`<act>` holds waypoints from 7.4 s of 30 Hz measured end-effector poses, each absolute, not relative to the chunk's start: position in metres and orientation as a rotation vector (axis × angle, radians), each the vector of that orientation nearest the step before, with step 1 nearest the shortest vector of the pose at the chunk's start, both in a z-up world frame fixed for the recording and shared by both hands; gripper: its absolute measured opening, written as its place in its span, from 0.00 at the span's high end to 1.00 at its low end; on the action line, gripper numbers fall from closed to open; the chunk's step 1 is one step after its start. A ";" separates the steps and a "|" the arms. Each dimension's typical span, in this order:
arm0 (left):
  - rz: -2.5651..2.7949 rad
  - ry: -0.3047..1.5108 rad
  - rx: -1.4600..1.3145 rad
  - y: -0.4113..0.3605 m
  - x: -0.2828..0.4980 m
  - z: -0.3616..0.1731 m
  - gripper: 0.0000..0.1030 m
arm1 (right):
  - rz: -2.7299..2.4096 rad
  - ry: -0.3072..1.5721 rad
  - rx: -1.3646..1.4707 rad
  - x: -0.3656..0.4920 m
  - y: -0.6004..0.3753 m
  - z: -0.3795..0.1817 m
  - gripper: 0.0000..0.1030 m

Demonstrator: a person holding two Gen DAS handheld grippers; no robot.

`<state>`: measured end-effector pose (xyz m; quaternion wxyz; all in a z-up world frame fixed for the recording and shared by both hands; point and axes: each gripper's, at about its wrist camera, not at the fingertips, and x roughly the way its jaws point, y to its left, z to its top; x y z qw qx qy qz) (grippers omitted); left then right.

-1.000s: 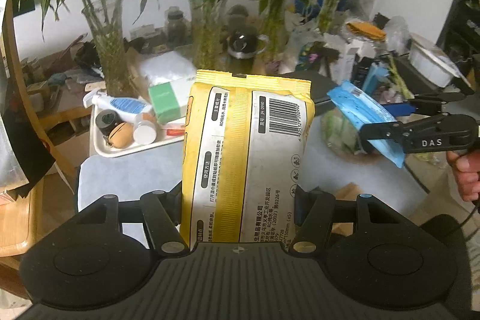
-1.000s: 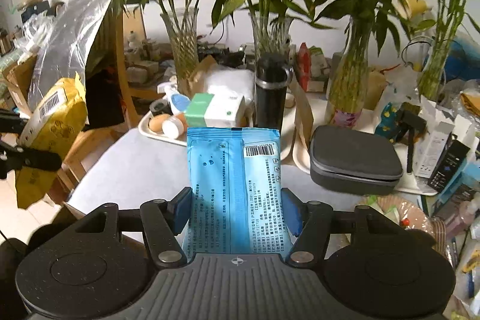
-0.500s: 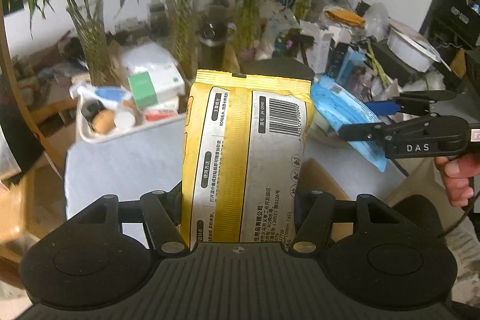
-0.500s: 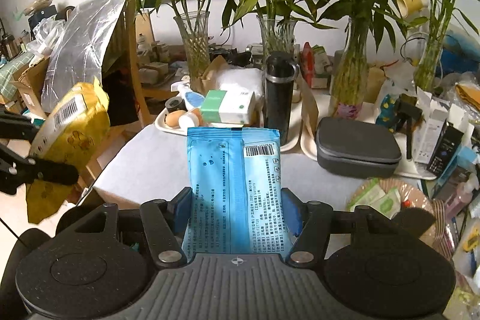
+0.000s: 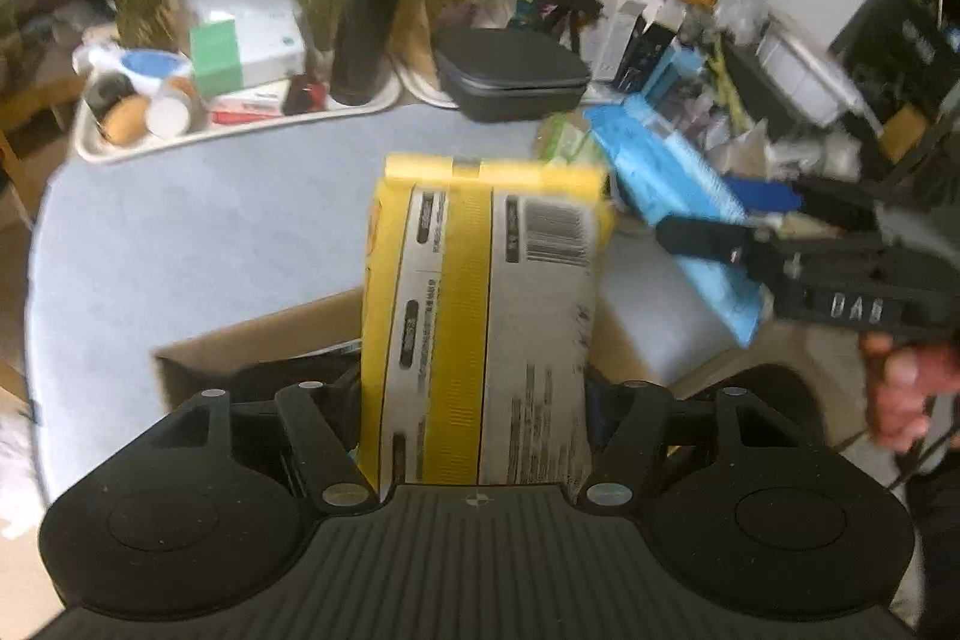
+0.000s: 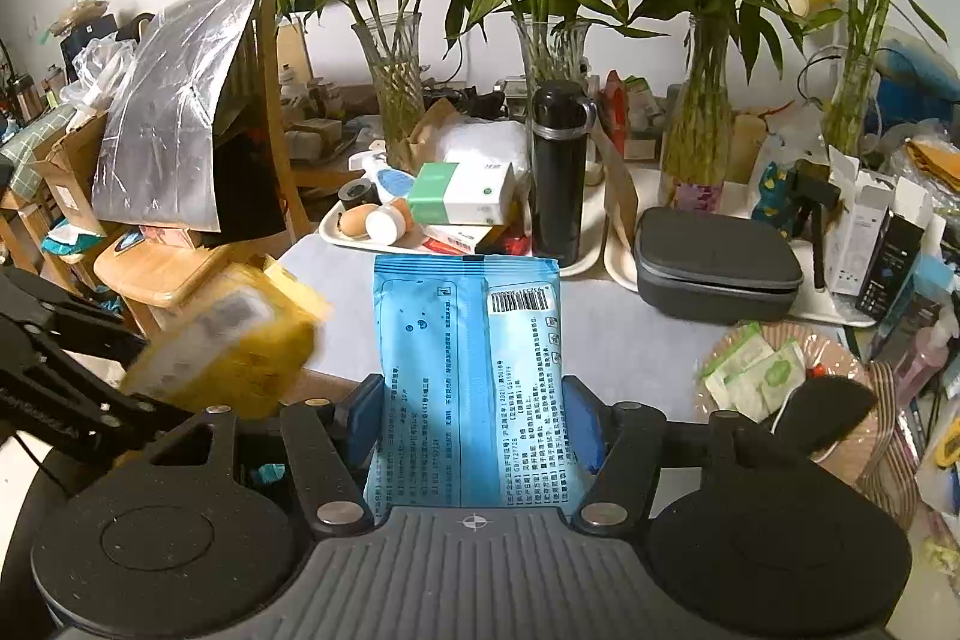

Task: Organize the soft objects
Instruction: 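Carry the yellow pack into the box and open the left tool while the right tool drops the blue pack, then withdraw both tools from the box back over the table, then grasp the thin white strip on the table with the left tool, then grasp the black tissue pack with the right tool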

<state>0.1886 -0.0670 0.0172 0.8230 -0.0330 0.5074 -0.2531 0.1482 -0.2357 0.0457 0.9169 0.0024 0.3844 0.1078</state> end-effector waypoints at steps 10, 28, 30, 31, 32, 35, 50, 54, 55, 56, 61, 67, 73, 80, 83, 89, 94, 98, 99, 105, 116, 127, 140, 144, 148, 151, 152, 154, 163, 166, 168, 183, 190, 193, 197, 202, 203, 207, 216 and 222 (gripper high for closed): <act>-0.552 0.907 -0.100 -0.058 0.172 0.037 0.20 | 0.230 0.790 0.019 0.136 -0.237 0.044 0.38; -0.340 0.841 0.061 -0.017 0.138 0.030 0.20 | 0.283 0.867 0.074 0.131 -0.216 0.031 0.37; -0.336 0.843 0.057 -0.012 0.137 0.028 0.20 | 0.291 0.860 0.078 0.131 -0.212 0.035 0.37; -0.331 0.845 0.055 -0.010 0.136 0.028 0.20 | 0.296 0.857 0.080 0.131 -0.210 0.038 0.37; -0.327 0.846 0.054 -0.007 0.135 0.027 0.20 | 0.302 0.855 0.082 0.131 -0.208 0.040 0.37; -0.318 0.848 0.049 -0.001 0.135 0.025 0.20 | 0.321 0.853 0.096 0.133 -0.202 0.042 0.37; -0.266 0.881 0.048 0.019 0.131 0.012 0.20 | 0.296 0.972 0.138 0.141 -0.206 -0.002 0.02; -0.259 0.898 0.053 0.020 0.132 0.008 0.20 | 0.284 0.975 0.106 0.137 -0.203 -0.001 0.00; -0.259 0.901 0.053 0.020 0.131 0.007 0.20 | 0.281 0.974 0.097 0.136 -0.203 -0.001 0.00; -0.259 0.901 0.053 0.020 0.131 0.007 0.20 | 0.278 0.973 0.088 0.135 -0.203 0.000 0.00; -0.262 0.901 0.052 0.019 0.130 0.007 0.20 | 0.257 0.963 0.047 0.132 -0.202 0.002 0.00; -0.272 0.901 0.057 0.016 0.129 0.007 0.20 | 0.227 0.941 -0.005 0.127 -0.201 0.001 0.00; -0.303 0.907 0.045 0.016 0.127 0.008 0.20 | 0.211 0.940 -0.029 0.124 -0.204 -0.004 0.00; -0.323 0.918 0.031 0.019 0.130 0.004 0.20 | 0.171 0.930 -0.026 0.127 -0.215 -0.009 0.00; -0.325 0.921 0.019 0.020 0.134 0.002 0.20 | 0.156 0.922 -0.010 0.132 -0.221 -0.011 0.00; -0.335 0.915 0.001 0.024 0.143 0.000 0.20 | 0.120 0.975 0.075 0.152 -0.239 -0.020 0.00; -0.333 0.918 -0.014 0.025 0.155 -0.002 0.20 | 0.086 0.999 0.112 0.170 -0.252 -0.028 0.00; -0.320 0.923 -0.044 0.028 0.168 -0.006 0.20 | 0.082 1.000 0.144 0.186 -0.261 -0.033 0.00; -0.317 0.921 -0.055 0.029 0.171 -0.007 0.20 | 0.081 1.000 0.148 0.191 -0.263 -0.035 0.00; -0.305 0.910 -0.104 0.036 0.190 -0.012 0.20 | 0.070 0.996 0.172 0.219 -0.273 -0.043 0.00; -0.322 0.937 -0.047 0.030 0.230 -0.018 0.20 | 0.001 1.049 0.259 0.263 -0.295 -0.079 0.00; -0.380 1.014 0.049 0.005 0.270 -0.023 0.20 | -0.066 1.120 0.252 0.282 -0.308 -0.121 0.00; -0.510 1.174 0.229 -0.064 0.331 -0.048 0.30 | -0.121 1.189 0.181 0.285 -0.307 -0.139 0.00; -0.607 1.314 0.237 -0.094 0.357 -0.072 0.31 | -0.105 1.195 0.193 0.285 -0.310 -0.139 0.00; -0.611 1.402 0.290 -0.123 0.375 -0.099 0.40 | -0.107 1.196 0.212 0.284 -0.313 -0.139 0.00; -0.627 1.452 0.340 -0.145 0.385 -0.120 0.44 | -0.108 1.188 0.213 0.284 -0.313 -0.138 0.00; -0.635 1.472 0.349 -0.151 0.388 -0.126 0.46 | -0.112 1.185 0.212 0.284 -0.313 -0.138 0.00; -0.639 1.500 0.376 -0.162 0.392 -0.141 0.48 | -0.119 1.179 0.212 0.284 -0.314 -0.137 0.00; -0.637 1.577 0.414 -0.179 0.403 -0.180 0.62 | -0.149 1.168 0.208 0.283 -0.321 -0.135 0.00; -0.636 1.603 0.427 -0.181 0.405 -0.189 0.69 | -0.151 1.165 0.219 0.284 -0.322 -0.134 0.00; -0.640 1.594 0.436 -0.183 0.406 -0.190 0.72 | -0.146 1.165 0.218 0.284 -0.320 -0.134 0.00; -0.576 1.487 0.483 -0.186 0.398 -0.174 0.96 | -0.107 1.185 0.201 0.289 -0.317 -0.140 0.00; -0.528 1.393 0.403 -0.159 0.399 -0.134 0.97 | 0.000 1.153 0.051 0.292 -0.314 -0.134 0.00; -0.513 1.356 0.365 -0.144 0.401 -0.115 0.97 | 0.055 1.142 -0.043 0.294 -0.317 -0.132 0.00; -0.503 1.299 0.332 -0.127 0.401 -0.097 0.97 | 0.158 1.121 -0.231 0.289 -0.322 -0.131 0.01; -0.473 1.254 0.266 -0.105 0.405 -0.084 0.97 | 0.458 1.079 -0.515 0.268 -0.305 -0.139 0.01; -0.470 1.248 0.258 -0.101 0.405 -0.082 0.97 | 0.511 1.064 -0.549 0.265 -0.301 -0.142 0.01; -0.444 1.219 0.242 -0.089 0.401 -0.073 0.97 | 0.662 1.027 -0.629 0.266 -0.285 -0.154 0.08; -0.430 1.164 0.189 -0.061 0.390 -0.063 0.97 | 0.895 1.081 -0.774 0.281 -0.243 -0.180 0.20; -0.448 1.142 0.179 -0.051 0.383 -0.059 0.97 | 0.937 1.174 -0.744 0.304 -0.234 -0.195 0.42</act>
